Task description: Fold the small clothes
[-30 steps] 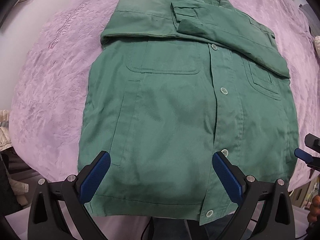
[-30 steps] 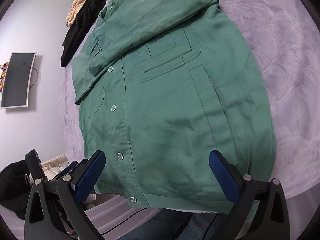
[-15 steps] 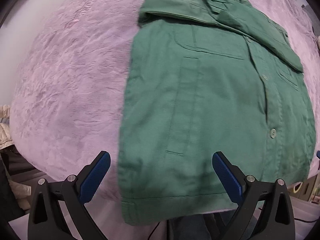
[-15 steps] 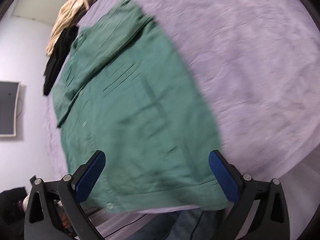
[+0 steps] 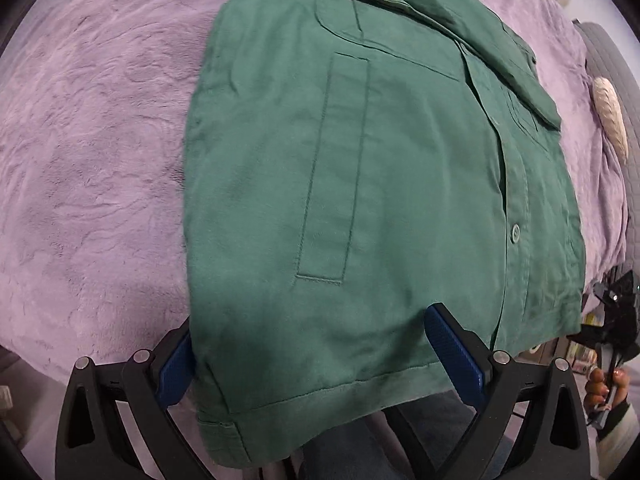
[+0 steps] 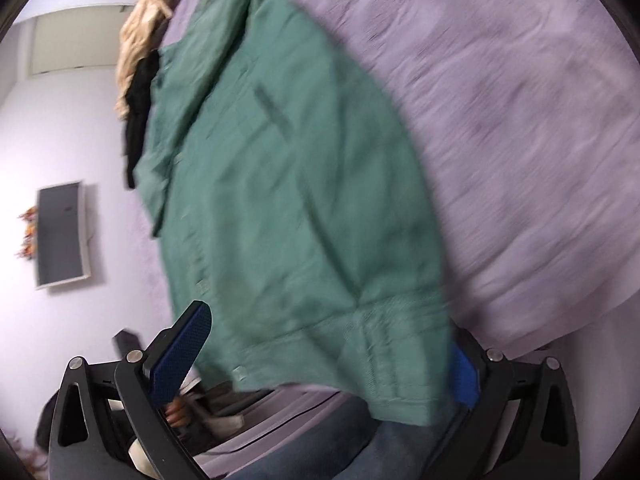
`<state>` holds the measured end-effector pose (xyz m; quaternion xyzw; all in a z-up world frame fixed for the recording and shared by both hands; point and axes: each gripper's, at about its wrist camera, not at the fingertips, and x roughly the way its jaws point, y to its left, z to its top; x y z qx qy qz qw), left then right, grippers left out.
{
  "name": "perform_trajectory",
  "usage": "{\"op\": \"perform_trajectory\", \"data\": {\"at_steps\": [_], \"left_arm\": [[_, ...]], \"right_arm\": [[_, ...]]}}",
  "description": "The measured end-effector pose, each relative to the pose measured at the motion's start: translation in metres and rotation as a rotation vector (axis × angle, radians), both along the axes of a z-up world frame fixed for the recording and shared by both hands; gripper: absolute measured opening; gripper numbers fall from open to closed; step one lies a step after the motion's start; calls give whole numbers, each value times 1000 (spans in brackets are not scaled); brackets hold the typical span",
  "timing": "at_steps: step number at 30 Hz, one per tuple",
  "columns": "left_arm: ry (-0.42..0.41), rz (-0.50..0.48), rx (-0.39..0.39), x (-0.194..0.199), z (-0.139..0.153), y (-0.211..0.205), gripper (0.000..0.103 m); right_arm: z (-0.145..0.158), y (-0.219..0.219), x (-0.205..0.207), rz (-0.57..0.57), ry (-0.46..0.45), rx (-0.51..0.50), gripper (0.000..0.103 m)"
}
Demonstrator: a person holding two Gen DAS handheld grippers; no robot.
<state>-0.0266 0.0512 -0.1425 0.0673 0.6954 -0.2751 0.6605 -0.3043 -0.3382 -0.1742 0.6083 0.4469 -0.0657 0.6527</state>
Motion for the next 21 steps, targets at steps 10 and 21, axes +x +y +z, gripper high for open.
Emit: {"op": "perform_trajectory", "data": {"at_steps": [10, 21], "left_arm": [[12, -96, 3, -14, 6, -3, 102], [38, -85, 22, -18, -11, 16, 102]], "right_arm": [[3, 32, 11, -78, -159, 105, 103], [-8, 44, 20, -60, -103, 104, 103]]}}
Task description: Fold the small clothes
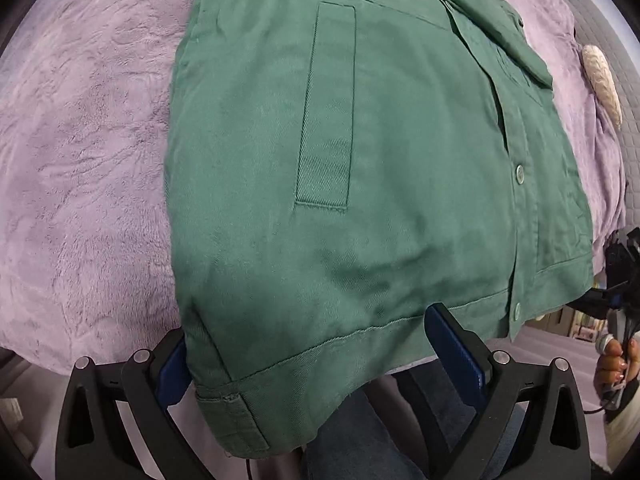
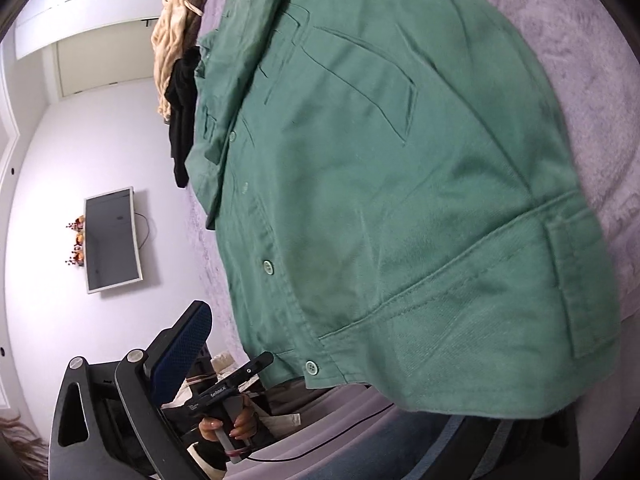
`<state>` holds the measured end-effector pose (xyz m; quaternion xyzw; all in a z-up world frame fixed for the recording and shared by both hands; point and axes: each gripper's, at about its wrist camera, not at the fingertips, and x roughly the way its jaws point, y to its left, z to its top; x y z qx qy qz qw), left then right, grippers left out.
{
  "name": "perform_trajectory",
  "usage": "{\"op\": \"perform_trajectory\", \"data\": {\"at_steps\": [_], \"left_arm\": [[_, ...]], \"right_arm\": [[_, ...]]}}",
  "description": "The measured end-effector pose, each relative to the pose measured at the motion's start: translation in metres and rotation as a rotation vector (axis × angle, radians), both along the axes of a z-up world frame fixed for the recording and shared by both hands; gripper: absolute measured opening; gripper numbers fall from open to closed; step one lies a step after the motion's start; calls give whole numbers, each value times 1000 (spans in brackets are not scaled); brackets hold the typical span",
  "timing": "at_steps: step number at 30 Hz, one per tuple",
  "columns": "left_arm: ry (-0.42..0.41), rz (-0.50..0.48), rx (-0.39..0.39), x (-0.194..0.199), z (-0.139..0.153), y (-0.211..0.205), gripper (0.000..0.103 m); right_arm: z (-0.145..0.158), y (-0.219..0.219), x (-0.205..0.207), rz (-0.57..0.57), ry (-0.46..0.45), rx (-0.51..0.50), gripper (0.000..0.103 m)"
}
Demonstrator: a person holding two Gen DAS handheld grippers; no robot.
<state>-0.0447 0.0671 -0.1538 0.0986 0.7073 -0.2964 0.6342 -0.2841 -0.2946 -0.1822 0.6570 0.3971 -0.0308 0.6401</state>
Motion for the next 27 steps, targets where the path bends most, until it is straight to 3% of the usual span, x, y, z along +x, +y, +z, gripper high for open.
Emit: {"op": "perform_trajectory", "data": {"at_steps": [2, 3, 4, 5, 6, 7, 8, 10, 15, 18, 23, 27], "left_arm": [[-21, -9, 21, -4, 1, -6, 102], [-29, -7, 29, -5, 2, -11, 99], [-44, -4, 37, -6, 3, -17, 93], [-66, -2, 52, -7, 5, -17, 77], [-69, 2, 44, -6, 8, -16, 60], [-64, 14, 21, -5, 11, -13, 49], [-49, 33, -8, -2, 15, -10, 21], [-9, 66, -47, 4, 22, -7, 18], [74, 177, -218, 28, 56, 1, 16], [67, 274, -322, 56, 84, 5, 16], [-38, 375, -440, 123, 133, -22, 16], [-137, 393, -449, 180, 154, -47, 16]], "right_arm": [[-4, 1, 1, -3, 18, 15, 101], [-5, 3, 2, -5, 23, 22, 94], [-6, 4, 3, -3, 38, 20, 70], [-8, 5, 4, 4, 63, 15, 51], [-10, 7, 7, 14, 91, 13, 18], [-11, 7, 8, 18, 102, 13, 10], [-8, 6, 10, 18, 93, 11, 10], [2, 2, 13, 23, 44, 14, 9], [41, -11, 35, 14, -109, 59, 9], [67, -29, 64, 27, -172, 46, 9], [107, -66, 120, 58, -268, 4, 9], [133, -105, 182, 102, -319, -50, 9]]}}
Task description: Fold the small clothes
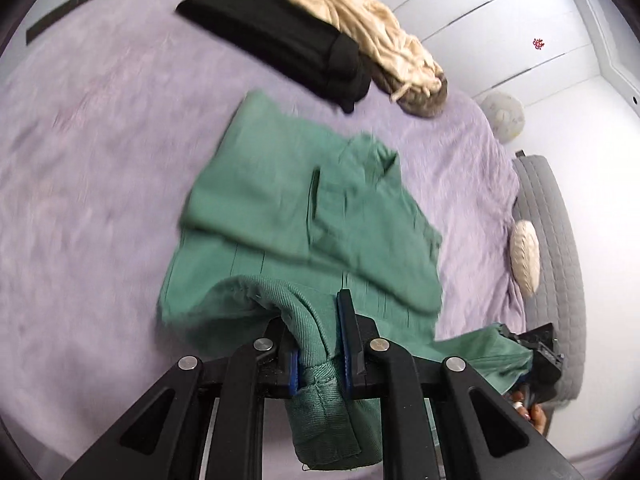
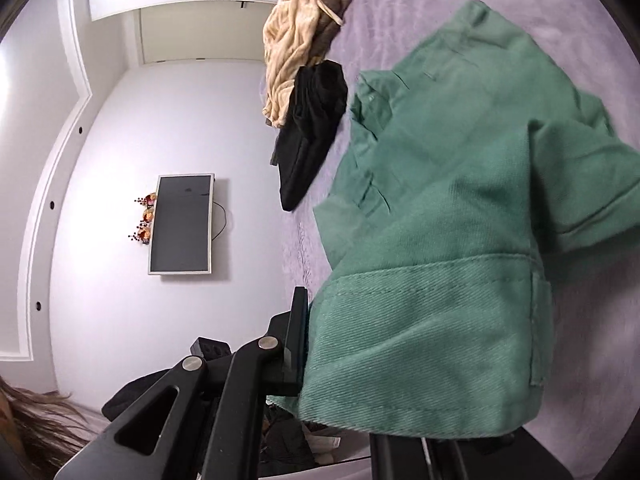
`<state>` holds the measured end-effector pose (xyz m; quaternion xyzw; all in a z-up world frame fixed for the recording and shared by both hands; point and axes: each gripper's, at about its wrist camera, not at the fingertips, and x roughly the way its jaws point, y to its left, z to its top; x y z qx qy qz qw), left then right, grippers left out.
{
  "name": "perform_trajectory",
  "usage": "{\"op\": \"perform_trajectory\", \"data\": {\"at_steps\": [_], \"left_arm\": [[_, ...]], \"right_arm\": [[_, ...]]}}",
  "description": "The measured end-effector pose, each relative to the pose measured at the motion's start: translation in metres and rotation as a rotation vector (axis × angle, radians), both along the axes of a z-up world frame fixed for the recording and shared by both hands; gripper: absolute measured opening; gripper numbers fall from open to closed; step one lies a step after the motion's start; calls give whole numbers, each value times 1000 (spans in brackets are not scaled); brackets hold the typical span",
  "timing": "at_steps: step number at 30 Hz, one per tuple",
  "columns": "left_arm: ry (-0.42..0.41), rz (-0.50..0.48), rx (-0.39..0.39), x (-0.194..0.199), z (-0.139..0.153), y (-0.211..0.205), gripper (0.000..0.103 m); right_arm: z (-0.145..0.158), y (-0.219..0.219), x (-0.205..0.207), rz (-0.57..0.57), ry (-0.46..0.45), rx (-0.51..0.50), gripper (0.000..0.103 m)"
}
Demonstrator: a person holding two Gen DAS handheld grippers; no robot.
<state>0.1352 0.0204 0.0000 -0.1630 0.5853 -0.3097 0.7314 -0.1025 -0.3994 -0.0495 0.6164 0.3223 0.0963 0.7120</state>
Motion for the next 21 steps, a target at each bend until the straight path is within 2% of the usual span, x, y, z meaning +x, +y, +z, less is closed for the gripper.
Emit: {"op": "perform_trajectory", "data": {"at_steps": [4, 9, 13, 17, 18, 19, 20, 21], "left_arm": [[-38, 87, 73, 53, -7, -48, 16], [-52, 82, 206, 101, -44, -80, 17], [-46, 21, 285, 127, -76, -100, 17], [1, -22, 347, 144, -99, -108, 21], [-5, -31, 340, 145, -99, -107, 21], [-8, -45, 339, 143, -97, -105, 21], [-6, -69, 344, 142, -96, -104, 25], [-13, -86, 354, 139, -93, -102, 40]], "right_arm": [[-2, -34, 71, 57, 57, -90, 9], [-45, -63, 137, 70, 200, -156, 9], [-86, -78, 161, 37, 304, -166, 13], [-103, -84, 162, -7, 354, -144, 15], [-100, -85, 161, -13, 350, -155, 19], [-96, -85, 159, -20, 341, -169, 37], [-88, -86, 156, -30, 324, -189, 52], [-79, -87, 153, -36, 303, -207, 76]]}}
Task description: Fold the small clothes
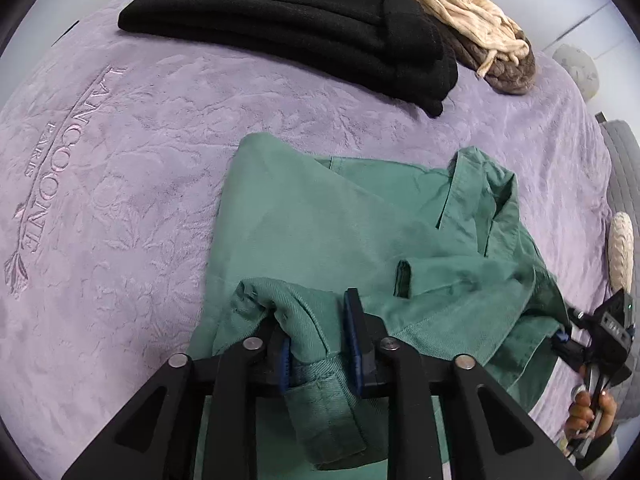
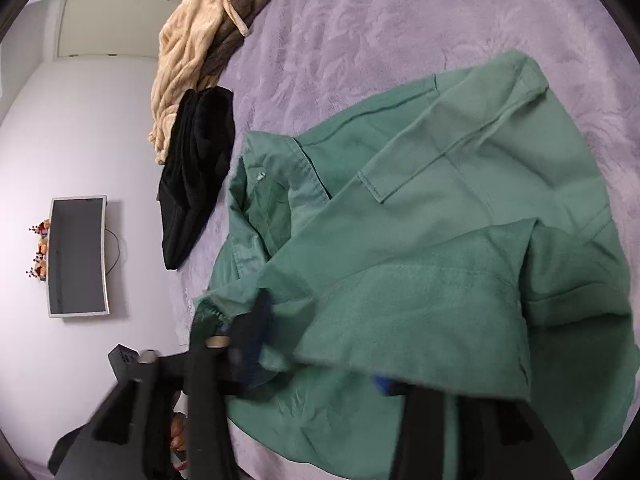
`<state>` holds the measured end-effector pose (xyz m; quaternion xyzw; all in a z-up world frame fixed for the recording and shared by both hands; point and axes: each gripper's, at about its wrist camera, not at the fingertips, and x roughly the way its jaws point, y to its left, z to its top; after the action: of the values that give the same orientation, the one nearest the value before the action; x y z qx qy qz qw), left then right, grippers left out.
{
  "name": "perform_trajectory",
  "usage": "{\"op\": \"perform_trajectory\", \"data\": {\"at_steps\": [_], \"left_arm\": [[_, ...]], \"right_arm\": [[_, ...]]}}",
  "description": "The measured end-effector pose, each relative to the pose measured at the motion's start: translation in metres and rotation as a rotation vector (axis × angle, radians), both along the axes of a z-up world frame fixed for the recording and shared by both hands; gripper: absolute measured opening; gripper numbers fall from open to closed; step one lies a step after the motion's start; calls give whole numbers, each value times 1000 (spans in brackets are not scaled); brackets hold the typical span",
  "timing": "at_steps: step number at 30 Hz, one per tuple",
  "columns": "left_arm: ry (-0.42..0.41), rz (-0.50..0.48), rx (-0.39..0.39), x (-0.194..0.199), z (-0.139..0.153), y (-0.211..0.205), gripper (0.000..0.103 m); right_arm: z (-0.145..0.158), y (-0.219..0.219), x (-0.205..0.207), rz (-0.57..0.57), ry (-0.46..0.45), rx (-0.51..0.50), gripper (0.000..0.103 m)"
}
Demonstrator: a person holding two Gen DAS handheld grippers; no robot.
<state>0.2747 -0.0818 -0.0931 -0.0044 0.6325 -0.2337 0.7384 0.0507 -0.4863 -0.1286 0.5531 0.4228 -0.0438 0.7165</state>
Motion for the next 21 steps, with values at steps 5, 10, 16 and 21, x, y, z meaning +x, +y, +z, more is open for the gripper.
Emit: {"op": "perform_trajectory", "data": {"at_steps": [5, 10, 16, 21], "left_arm": [[-150, -28, 55, -15, 33, 16, 68], [-165, 1, 61, -10, 37, 29, 68], [-210, 15, 83, -23, 36, 27, 68], [-238, -23, 123, -44, 37, 38, 68]], "right_arm": [[42, -10, -12, 25, 16, -223, 78], [49, -19, -17, 63, 140, -457, 78], [37, -24, -36, 25, 187, -523, 78], [39, 0, -61, 102, 179, -484, 78]]}}
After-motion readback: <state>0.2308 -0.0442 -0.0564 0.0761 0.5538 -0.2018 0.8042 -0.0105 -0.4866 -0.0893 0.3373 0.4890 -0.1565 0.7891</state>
